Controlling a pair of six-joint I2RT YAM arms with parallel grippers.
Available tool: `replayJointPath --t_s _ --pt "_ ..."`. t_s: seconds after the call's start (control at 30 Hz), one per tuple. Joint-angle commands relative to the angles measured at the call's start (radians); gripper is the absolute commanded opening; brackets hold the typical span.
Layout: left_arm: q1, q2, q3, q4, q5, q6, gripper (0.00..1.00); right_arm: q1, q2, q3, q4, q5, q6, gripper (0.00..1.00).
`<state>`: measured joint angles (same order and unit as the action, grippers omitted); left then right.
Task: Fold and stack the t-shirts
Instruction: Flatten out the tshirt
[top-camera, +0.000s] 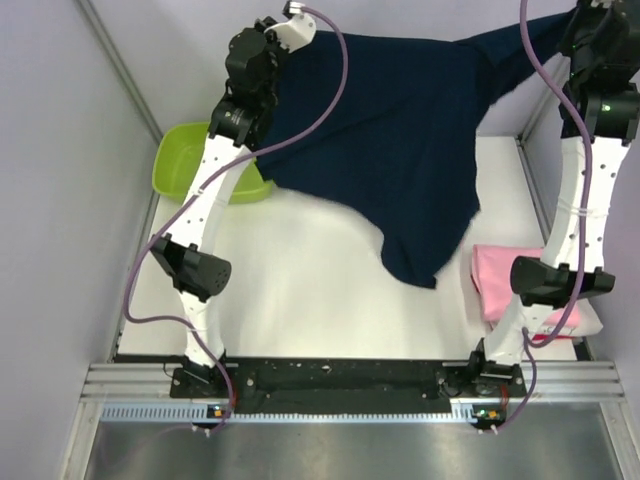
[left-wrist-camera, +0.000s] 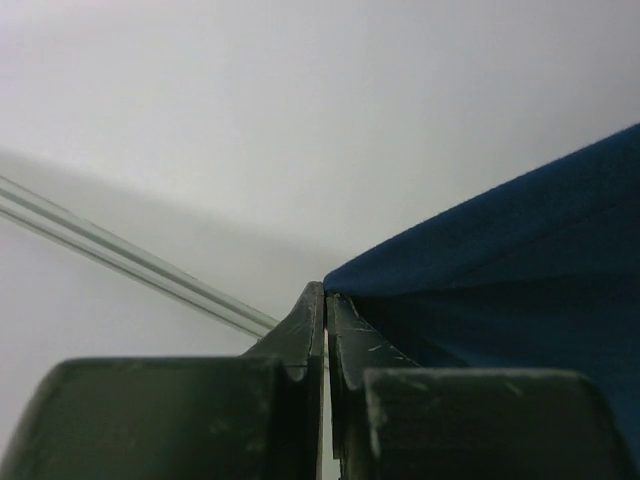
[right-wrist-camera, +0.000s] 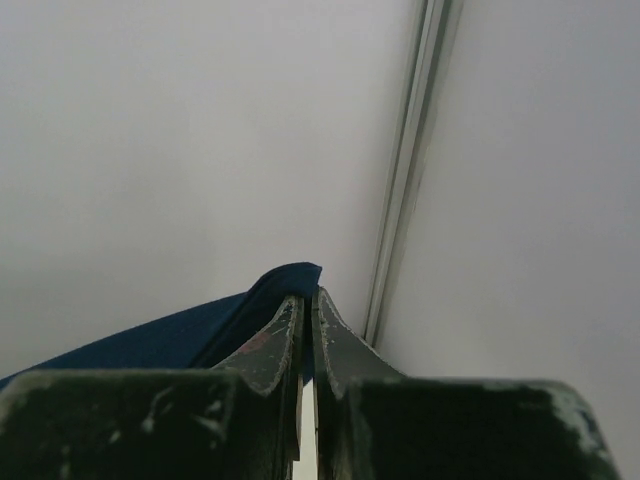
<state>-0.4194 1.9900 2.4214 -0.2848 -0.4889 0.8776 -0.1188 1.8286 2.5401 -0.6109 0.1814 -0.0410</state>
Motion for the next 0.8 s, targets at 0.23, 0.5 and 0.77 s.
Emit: replayJointPath --t_s 0.23,0.5,0.77 --pt "0.036 -0.135 -0.102 0.127 0.038 0.051 0.00 -0.024 -0.339 -0.165 0.174 0.031 -0.137 0.00" --pt "0.039 -0.379 -0.583 -0.317 0.301 -0.006 0.00 -0.024 -0.730 -0.803 -0.084 -0.104 0.094 0.00" --pt "0.036 -0.439 -0.990 -0.772 0.624 0.026 0.00 0.034 -0.976 -1.291 -0.335 -0.399 0.323 0.00"
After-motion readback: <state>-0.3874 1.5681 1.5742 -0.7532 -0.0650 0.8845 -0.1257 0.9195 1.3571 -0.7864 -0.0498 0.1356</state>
